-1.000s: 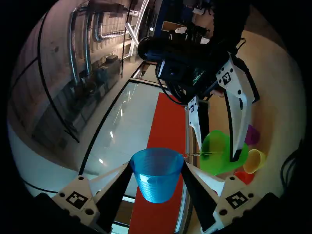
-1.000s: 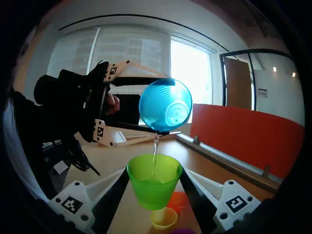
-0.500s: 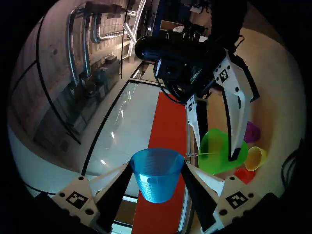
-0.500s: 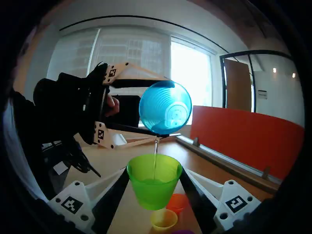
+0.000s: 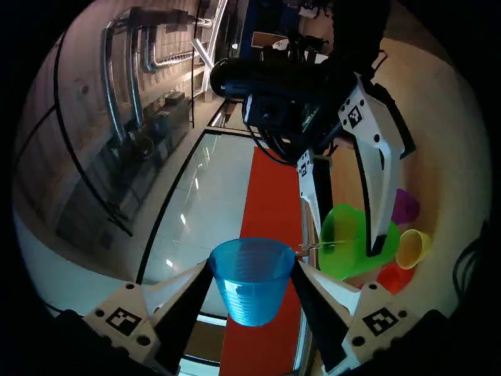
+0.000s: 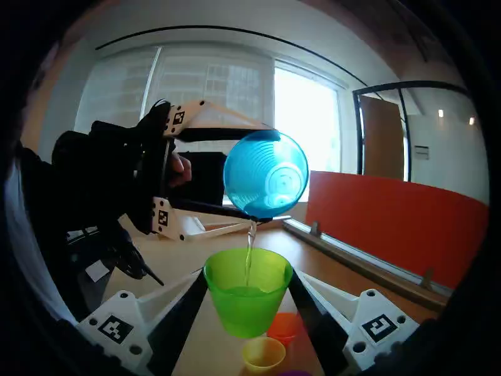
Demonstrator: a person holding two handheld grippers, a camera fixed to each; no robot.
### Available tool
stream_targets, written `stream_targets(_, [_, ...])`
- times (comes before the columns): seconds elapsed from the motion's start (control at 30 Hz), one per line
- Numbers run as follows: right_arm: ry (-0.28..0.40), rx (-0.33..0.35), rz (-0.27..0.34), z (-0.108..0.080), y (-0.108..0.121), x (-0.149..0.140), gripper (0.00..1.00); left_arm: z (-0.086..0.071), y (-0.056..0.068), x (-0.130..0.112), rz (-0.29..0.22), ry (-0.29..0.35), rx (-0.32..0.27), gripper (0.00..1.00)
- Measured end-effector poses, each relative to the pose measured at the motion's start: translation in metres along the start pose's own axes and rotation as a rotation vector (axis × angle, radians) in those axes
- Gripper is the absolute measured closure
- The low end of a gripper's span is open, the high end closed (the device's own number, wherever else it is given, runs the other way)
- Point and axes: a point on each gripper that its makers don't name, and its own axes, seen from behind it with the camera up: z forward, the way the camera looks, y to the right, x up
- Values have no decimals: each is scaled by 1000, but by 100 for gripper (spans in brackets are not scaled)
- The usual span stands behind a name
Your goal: Pour water
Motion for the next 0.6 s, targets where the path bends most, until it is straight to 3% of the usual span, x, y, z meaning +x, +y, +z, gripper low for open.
stream_targets(0.6, [4, -11, -8, -3, 2, 3, 9, 4, -4, 3, 33, 5, 0, 13])
